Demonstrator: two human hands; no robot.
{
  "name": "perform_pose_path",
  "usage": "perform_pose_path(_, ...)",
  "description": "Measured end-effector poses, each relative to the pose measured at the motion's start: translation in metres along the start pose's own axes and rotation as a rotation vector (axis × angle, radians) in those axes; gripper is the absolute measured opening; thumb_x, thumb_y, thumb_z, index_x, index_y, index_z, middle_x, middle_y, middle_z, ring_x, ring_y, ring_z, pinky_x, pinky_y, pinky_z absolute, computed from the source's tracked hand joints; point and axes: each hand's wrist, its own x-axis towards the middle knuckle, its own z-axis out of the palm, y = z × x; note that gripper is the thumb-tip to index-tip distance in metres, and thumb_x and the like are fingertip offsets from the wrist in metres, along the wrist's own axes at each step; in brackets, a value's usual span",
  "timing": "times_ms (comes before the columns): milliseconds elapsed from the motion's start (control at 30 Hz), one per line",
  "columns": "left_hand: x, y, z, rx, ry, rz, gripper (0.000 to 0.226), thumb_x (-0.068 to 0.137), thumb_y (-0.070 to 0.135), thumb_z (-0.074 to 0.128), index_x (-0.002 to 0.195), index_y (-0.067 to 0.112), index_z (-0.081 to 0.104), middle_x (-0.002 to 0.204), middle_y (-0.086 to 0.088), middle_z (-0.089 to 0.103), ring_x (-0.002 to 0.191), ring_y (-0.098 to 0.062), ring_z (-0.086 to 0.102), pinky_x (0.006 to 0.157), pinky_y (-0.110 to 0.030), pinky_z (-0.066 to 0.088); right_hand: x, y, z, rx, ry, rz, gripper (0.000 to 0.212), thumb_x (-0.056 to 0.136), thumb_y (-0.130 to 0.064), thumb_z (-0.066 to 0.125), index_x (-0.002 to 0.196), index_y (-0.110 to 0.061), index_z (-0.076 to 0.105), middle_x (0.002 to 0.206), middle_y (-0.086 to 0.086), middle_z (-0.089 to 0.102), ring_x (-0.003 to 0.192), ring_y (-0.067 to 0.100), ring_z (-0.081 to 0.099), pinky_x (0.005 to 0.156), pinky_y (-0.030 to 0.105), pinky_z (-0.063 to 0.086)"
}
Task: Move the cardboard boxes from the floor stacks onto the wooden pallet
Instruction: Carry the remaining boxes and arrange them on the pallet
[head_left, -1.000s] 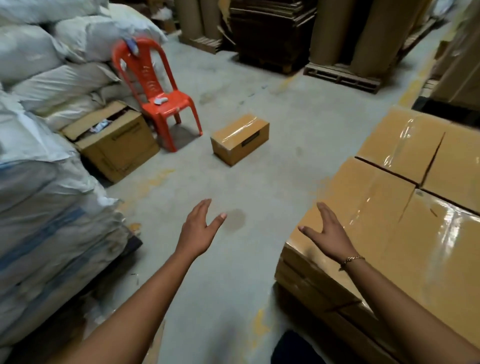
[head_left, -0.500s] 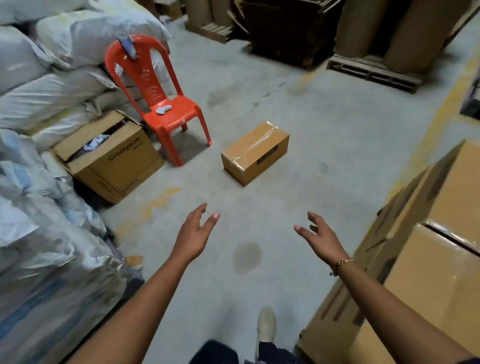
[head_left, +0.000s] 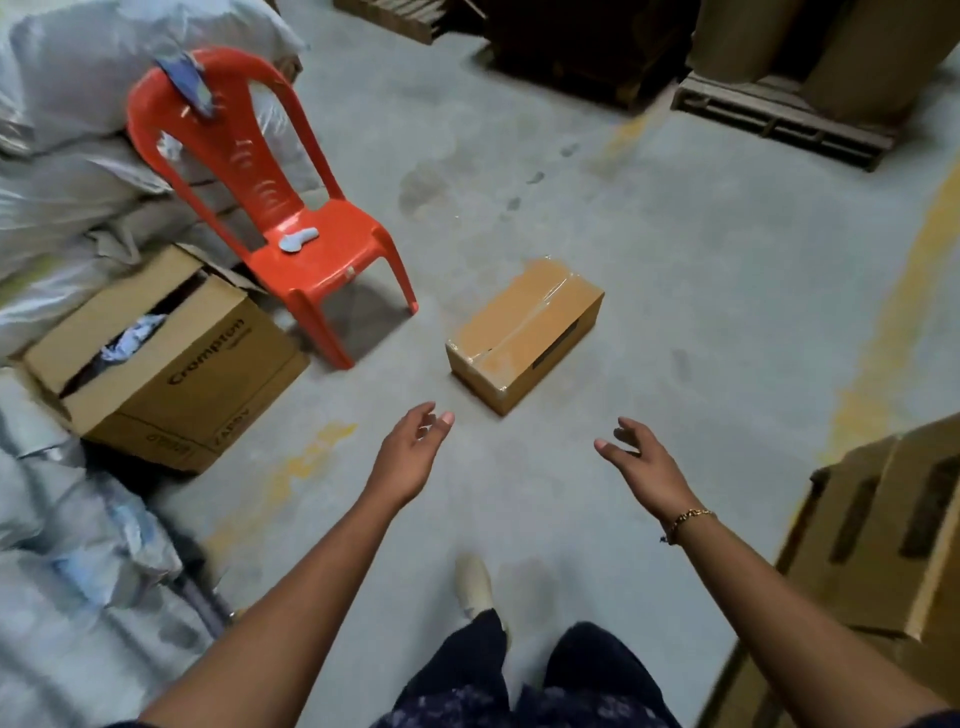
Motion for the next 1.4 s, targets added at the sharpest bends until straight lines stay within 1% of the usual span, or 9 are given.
perform_pose_path(100, 0.076, 0.017, -0.011, 0.020, -0.044, -0.027, 0.049, 0.100, 0.051, 0.057, 0.141, 0.023, 0.057, 0.124, 0.007, 0.059, 0.118, -0.012, 0.056, 0.095, -0.024, 0.037, 0.058, -0.028, 0.018, 0.018, 0.012, 0.047, 0.064, 0.098, -0.043, 0.063, 0.153, -0.022, 0.039, 0.151, -0.001, 0.049, 0.117, 0.013, 0.051, 0.095, 0.030, 0.038)
perform_pose_path(367, 0.263, 0.045, -0.002, 0.135, -0.164, -0.065, 0.049, 0.100, 0.052, 0.056, 0.139, 0.022, 0.058, 0.132, -0.001, 0.062, 0.122, -0.017, 0.057, 0.096, -0.028, 0.038, 0.215, -0.071, 0.048, 0.058, -0.010, 0.173, 0.065, 0.097, -0.046, 0.064, 0.153, -0.024, 0.039, 0.151, -0.001, 0.049, 0.118, 0.013, 0.050, 0.099, 0.030, 0.038)
perform_pose_path(567, 0.433, 0.016, 0.042, 0.179, -0.195, -0.104, 0.053, 0.101, 0.056, 0.051, 0.141, 0.022, 0.054, 0.141, -0.001, 0.056, 0.123, -0.017, 0.053, 0.100, -0.032, 0.038, 0.379, -0.066, 0.097, 0.142, 0.016, 0.277, 0.067, 0.097, -0.048, 0.062, 0.153, -0.021, 0.037, 0.151, 0.000, 0.048, 0.136, 0.020, 0.046, 0.102, 0.030, 0.035)
perform_pose_path(833, 0.664, -0.085, 0.135, 0.417, -0.339, -0.115, 0.082, 0.085, 0.076, 0.041, 0.143, 0.019, 0.053, 0.149, -0.007, 0.050, 0.137, -0.027, 0.046, 0.115, -0.045, 0.035, 0.590, 0.031, 0.198, 0.292, 0.232, 0.453, 0.079, 0.097, -0.055, 0.058, 0.159, -0.017, 0.027, 0.161, 0.006, 0.037, 0.146, 0.026, 0.038, 0.116, 0.039, 0.031)
perform_pose_path(967, 0.762, -0.149, 0.186, 0.583, -0.323, -0.078, 0.069, 0.098, 0.064, 0.047, 0.151, 0.021, 0.043, 0.158, -0.005, 0.040, 0.144, -0.029, 0.037, 0.116, -0.048, 0.031, 0.667, 0.103, 0.246, 0.377, 0.351, 0.569, 0.086, 0.096, -0.060, 0.056, 0.160, -0.015, 0.022, 0.166, 0.007, 0.028, 0.149, 0.031, 0.033, 0.121, 0.045, 0.029)
perform_pose_path(1067, 0.812, -0.197, 0.216, 0.569, -0.298, -0.129, 0.081, 0.094, 0.066, 0.050, 0.157, 0.018, 0.032, 0.163, -0.006, 0.033, 0.148, -0.029, 0.033, 0.117, -0.050, 0.026, 0.705, 0.149, 0.275, 0.434, 0.402, 0.644, 0.092, 0.093, -0.067, 0.054, 0.161, -0.015, 0.020, 0.167, 0.008, 0.025, 0.150, 0.034, 0.031, 0.122, 0.050, 0.029)
perform_pose_path(1200, 0.853, -0.249, 0.236, 0.390, -0.322, -0.245, 0.107, 0.067, 0.087, 0.051, 0.151, 0.021, 0.042, 0.148, -0.007, 0.054, 0.133, -0.032, 0.053, 0.112, -0.048, 0.041, 0.736, 0.185, 0.302, 0.552, 0.432, 0.661, 0.089, 0.092, -0.068, 0.057, 0.160, -0.019, 0.026, 0.164, 0.006, 0.033, 0.146, 0.035, 0.037, 0.118, 0.050, 0.032)
perform_pose_path(1300, 0.863, -0.262, 0.241, 0.325, -0.313, -0.182, 0.081, 0.072, 0.083, 0.060, 0.130, 0.027, 0.061, 0.124, -0.001, 0.070, 0.113, -0.028, 0.065, 0.099, -0.042, 0.052, 0.744, 0.193, 0.314, 0.611, 0.481, 0.594, 0.085, 0.087, -0.067, 0.063, 0.156, -0.024, 0.037, 0.154, 0.004, 0.048, 0.138, 0.035, 0.047, 0.115, 0.052, 0.039)
perform_pose_path(1400, 0.862, -0.250, 0.239, 0.327, -0.305, -0.107, 0.074, 0.070, 0.086, 0.057, 0.119, 0.031, 0.067, 0.115, 0.003, 0.073, 0.107, -0.025, 0.067, 0.096, -0.043, 0.053, 0.740, 0.184, 0.310, 0.590, 0.564, 0.559, 0.076, 0.086, -0.065, 0.067, 0.148, -0.027, 0.046, 0.143, 0.001, 0.057, 0.131, 0.032, 0.054, 0.113, 0.050, 0.043)
